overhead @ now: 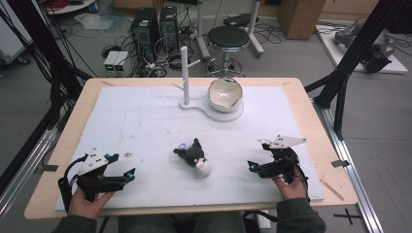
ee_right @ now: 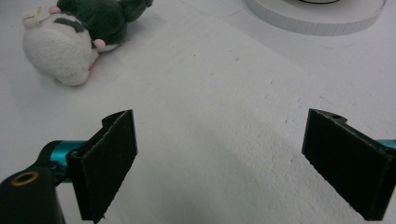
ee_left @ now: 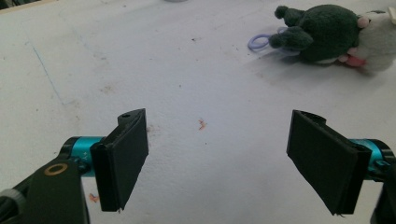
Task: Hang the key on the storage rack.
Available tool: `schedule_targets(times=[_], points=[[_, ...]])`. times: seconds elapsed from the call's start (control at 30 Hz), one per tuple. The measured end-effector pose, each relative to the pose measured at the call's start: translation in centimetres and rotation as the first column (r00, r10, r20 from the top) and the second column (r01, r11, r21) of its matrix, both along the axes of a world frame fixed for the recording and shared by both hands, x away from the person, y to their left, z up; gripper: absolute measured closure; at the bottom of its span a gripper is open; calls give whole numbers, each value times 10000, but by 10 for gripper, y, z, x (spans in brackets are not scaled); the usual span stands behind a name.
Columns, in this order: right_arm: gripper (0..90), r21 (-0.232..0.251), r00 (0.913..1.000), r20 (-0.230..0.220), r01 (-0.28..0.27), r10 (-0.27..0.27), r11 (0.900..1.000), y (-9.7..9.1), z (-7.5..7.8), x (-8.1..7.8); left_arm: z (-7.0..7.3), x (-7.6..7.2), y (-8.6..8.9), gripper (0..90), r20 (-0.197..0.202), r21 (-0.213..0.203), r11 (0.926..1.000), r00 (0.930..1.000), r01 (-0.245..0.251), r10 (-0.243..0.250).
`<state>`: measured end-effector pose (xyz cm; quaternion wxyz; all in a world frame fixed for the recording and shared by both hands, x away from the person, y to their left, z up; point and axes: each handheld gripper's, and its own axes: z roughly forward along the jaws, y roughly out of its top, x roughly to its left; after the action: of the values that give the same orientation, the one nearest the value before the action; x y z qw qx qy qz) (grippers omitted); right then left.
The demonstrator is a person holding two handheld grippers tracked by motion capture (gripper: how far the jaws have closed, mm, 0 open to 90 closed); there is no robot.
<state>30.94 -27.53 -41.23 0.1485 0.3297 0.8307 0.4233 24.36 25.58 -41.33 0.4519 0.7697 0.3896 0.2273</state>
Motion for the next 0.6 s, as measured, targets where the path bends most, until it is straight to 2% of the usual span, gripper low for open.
schedule_targets(times=[0.37, 0.6], points=[[92, 103, 10000, -3, -76, 76, 9999, 1, 1, 0, 1, 0, 1, 211, 36, -18, 10000, 10000, 45, -45], [92, -15, 9999, 6, -146, 146, 9999, 4, 2, -1, 0, 0, 2, 212, 54, -18, 10000, 10000, 1, -1]])
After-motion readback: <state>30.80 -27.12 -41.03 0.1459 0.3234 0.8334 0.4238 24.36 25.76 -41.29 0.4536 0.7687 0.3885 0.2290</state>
